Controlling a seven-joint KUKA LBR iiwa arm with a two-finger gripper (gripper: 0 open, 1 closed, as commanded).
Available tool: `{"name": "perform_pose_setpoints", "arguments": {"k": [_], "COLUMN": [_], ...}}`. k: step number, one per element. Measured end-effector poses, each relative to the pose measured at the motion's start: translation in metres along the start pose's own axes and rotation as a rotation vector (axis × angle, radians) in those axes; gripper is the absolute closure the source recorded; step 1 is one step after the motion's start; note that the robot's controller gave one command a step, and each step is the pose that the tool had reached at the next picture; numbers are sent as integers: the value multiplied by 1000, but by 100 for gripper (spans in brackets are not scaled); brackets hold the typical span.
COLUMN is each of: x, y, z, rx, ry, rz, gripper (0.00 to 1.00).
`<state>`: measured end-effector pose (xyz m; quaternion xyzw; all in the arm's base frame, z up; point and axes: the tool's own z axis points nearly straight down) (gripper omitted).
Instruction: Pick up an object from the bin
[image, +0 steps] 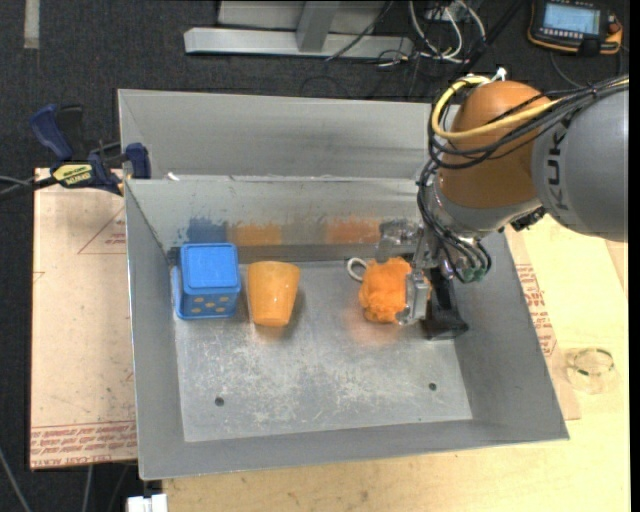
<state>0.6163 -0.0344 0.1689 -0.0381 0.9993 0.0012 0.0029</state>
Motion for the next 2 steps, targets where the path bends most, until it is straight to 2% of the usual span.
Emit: {"name": "perform_pose_setpoints", "arguments": {"k": [1, 2], "x": [-6, -2], "y": [-1, 4], "z": [-4, 17], "rx": [1, 0], "ry": [-3, -3], "rz": [-127, -36], "gripper": [0, 0]}}
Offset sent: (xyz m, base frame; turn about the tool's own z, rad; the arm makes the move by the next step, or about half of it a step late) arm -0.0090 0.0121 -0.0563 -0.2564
